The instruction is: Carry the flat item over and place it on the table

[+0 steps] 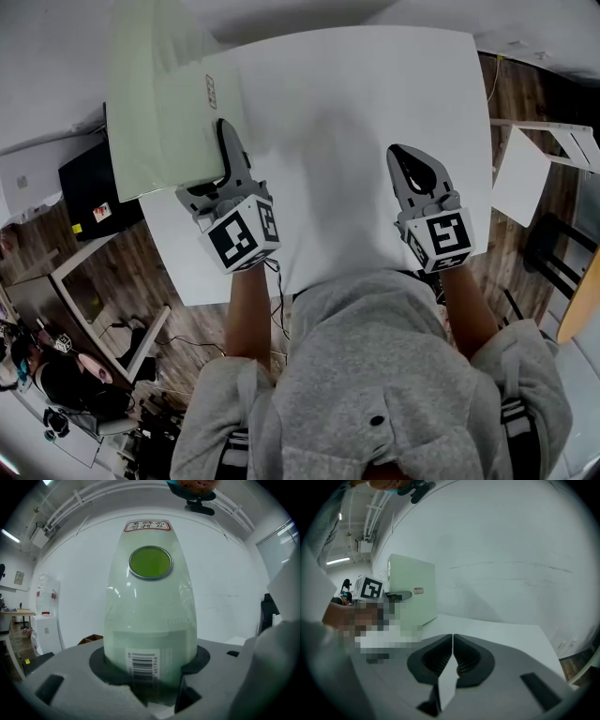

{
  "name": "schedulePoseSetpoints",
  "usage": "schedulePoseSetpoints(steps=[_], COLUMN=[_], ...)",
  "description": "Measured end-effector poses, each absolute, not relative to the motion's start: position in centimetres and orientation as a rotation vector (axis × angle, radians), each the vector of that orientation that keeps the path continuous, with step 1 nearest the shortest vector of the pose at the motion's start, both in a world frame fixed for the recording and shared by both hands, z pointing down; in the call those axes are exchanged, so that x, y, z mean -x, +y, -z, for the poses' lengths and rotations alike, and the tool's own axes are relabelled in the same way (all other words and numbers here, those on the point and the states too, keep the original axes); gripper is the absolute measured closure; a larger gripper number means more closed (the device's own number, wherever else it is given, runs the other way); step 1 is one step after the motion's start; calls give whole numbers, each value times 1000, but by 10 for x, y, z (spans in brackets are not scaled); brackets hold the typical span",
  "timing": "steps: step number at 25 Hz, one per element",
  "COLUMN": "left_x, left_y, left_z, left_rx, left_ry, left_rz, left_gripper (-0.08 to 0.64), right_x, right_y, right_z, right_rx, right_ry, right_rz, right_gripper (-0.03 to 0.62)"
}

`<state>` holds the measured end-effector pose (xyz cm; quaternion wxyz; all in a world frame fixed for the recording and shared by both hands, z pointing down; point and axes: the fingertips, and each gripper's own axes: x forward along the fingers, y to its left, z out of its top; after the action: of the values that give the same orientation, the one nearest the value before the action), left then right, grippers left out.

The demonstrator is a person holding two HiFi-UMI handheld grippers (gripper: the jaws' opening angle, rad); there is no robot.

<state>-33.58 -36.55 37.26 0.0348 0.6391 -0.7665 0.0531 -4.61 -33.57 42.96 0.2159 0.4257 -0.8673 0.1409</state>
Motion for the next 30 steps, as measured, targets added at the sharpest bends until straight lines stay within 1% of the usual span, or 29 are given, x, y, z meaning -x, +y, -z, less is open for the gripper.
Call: schedulePoseSetpoints(steps=[14,30], left_x=[326,326], left_y=[-357,-365], left_z=[-384,-410], left_rx=[-1979,-1928], left_ry=[-2371,-2312], left_rz=[-148,-249], left_gripper=[290,264], right_x=[45,47], right_y=[-335,-341], right_z=[-420,-415], right_rx=[-1168,-1165], right_ry=[-2412,-2422], right_rz=[-385,-364], right_gripper=[564,563])
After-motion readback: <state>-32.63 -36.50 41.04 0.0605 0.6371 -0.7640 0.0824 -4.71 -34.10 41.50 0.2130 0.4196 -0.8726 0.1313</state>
